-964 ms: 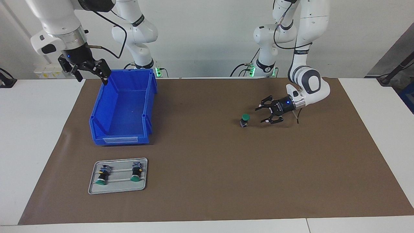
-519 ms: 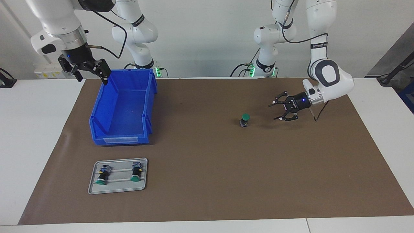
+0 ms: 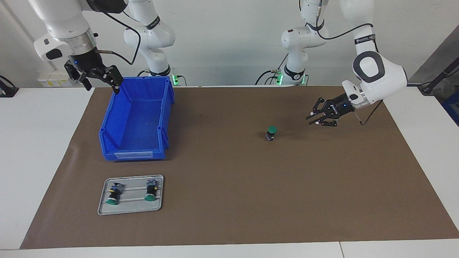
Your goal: Place and press button with both arms
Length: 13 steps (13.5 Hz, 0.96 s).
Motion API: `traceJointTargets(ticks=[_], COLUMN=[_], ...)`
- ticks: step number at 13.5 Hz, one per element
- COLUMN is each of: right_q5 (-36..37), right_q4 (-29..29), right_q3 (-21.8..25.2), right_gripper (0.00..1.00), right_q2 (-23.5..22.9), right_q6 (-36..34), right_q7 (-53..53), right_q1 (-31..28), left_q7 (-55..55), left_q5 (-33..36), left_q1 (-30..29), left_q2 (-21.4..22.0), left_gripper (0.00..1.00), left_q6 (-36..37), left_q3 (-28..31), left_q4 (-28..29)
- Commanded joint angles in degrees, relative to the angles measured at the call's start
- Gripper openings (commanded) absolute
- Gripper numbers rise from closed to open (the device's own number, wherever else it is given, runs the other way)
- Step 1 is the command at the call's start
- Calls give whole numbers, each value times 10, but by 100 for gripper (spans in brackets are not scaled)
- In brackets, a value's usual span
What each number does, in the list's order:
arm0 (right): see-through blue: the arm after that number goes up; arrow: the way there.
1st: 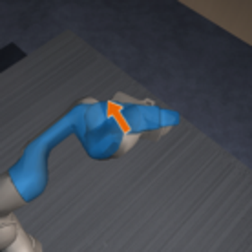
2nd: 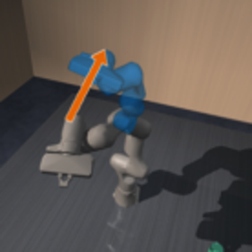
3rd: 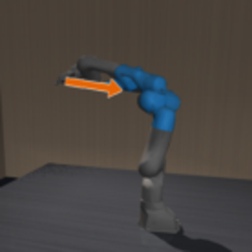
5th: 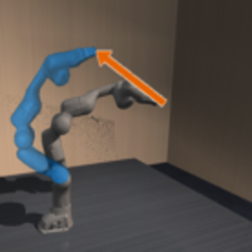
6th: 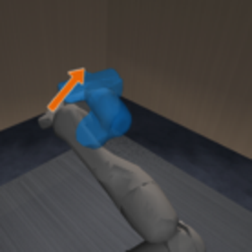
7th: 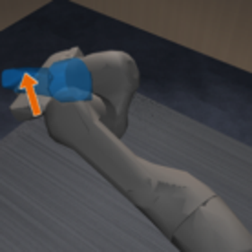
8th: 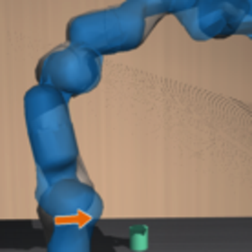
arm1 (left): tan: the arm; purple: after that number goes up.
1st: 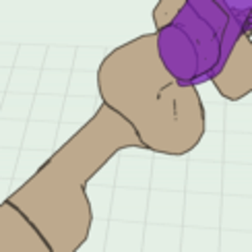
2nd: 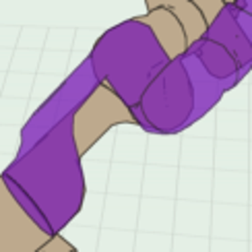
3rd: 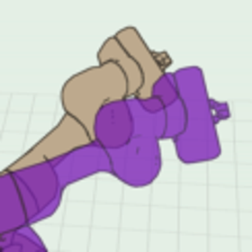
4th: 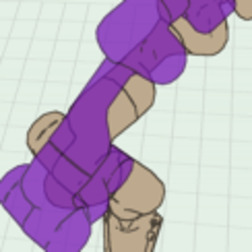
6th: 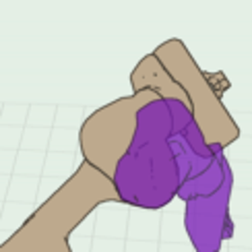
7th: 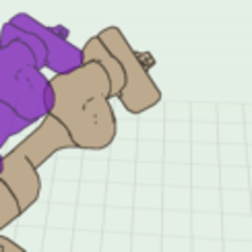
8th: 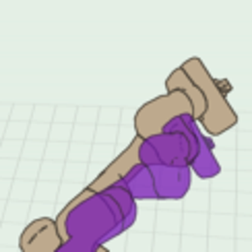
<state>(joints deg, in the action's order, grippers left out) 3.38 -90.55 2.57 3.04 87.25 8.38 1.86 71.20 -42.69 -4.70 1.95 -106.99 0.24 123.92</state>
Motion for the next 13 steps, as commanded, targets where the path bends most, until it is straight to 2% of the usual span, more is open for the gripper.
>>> traceJointTargets(ticks=[1, 3, 7, 10, 13], right_q5=[-8, -8, -8, -8, -8], right_q4=[5, 5, 5, 5, 5], right_q3=[0, 0, 0, 0, 0], right_gripper=[100, 100, 100, 100, 100], right_q2=[2, 2, 2, 2, 2], right_q6=[-12, -12, -11, -12, -12], right_q7=[-9, -9, -9, -9, -9], right_q1=[-3, -3, -3, -3, -3], left_q7=[-89, -144, -261, -296, -470], left_q5=[57, 77, 165, 244, 257], left_q1=[23, 36, 81, 130, 166], left_q2=[2, 2, 2, -4, -6], left_gripper=[0, 0, 0, 0, 0], left_q6=[-3, -7, -35, -36, -46], left_q3=[0, -1, -1, -2, -2], left_q4=[-24, -40, -75, -98, -103])
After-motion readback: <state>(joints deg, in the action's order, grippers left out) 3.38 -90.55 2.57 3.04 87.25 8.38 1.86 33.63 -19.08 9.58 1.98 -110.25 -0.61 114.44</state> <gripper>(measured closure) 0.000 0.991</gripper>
